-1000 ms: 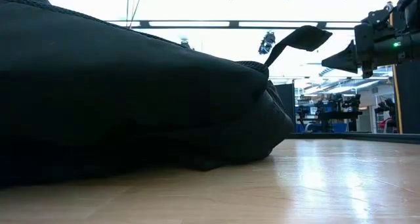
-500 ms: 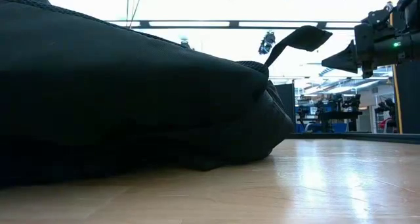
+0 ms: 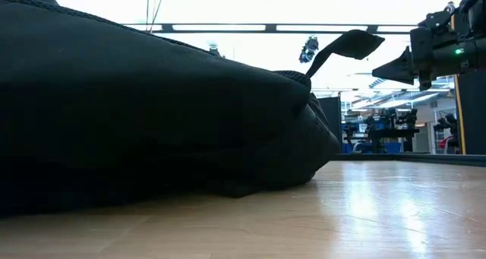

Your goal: Unpack backpack

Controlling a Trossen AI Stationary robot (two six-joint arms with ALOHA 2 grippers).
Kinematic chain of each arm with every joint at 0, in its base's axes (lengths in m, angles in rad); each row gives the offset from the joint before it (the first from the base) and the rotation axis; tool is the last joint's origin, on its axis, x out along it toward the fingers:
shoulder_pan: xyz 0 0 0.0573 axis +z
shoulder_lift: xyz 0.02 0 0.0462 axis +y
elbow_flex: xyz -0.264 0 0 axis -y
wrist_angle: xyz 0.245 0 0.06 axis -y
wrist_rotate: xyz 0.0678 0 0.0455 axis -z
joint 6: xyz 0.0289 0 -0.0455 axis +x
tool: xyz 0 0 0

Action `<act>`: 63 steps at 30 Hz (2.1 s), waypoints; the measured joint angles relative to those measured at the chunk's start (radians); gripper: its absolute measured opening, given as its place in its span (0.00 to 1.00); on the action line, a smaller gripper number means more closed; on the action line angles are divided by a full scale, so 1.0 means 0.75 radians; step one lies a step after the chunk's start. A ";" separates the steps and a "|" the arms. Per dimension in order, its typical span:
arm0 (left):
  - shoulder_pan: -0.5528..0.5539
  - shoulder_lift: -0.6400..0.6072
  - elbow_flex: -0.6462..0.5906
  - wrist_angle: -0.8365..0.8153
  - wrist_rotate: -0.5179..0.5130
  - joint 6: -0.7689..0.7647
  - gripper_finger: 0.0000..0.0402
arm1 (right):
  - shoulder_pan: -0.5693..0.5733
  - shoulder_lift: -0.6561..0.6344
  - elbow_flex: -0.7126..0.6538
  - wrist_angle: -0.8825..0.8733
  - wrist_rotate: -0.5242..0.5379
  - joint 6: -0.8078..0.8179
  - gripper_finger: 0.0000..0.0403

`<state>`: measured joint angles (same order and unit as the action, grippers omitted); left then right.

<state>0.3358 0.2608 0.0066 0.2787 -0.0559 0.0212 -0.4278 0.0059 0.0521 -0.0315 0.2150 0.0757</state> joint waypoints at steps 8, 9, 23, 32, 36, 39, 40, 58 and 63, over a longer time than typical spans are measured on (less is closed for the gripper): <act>0.000 0.000 0.000 0.000 0.000 0.000 0.00 | 0.000 0.000 0.000 0.000 0.000 0.000 0.01; 0.000 0.000 0.000 0.000 0.000 0.000 0.00 | 0.000 0.000 0.000 0.000 -0.001 0.000 0.01; 0.000 0.000 0.000 0.000 0.000 0.000 0.00 | 0.000 0.000 0.000 0.000 -0.001 0.000 0.02; 0.000 0.000 0.000 0.000 0.000 0.000 0.00 | 0.000 0.000 0.000 0.000 0.000 0.000 0.01; 0.000 0.000 0.000 0.000 0.000 0.000 0.00 | 0.000 0.000 0.000 0.000 0.000 0.000 0.02; 0.000 0.000 0.000 0.000 0.000 0.000 0.00 | 0.000 0.001 0.000 0.000 0.000 0.000 0.02; 0.000 0.000 0.000 0.000 0.000 0.000 0.00 | 0.000 0.001 0.000 0.000 0.000 0.000 0.02; 0.000 0.000 0.000 0.000 0.000 0.000 0.00 | 0.000 0.000 0.000 -0.001 0.000 0.000 0.01; 0.000 0.000 0.000 0.000 0.000 0.000 0.00 | 0.000 0.000 0.000 0.000 0.000 0.000 0.00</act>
<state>0.3355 0.2611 0.0063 0.2787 -0.0559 0.0212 -0.4278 0.0062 0.0518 -0.0315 0.2149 0.0757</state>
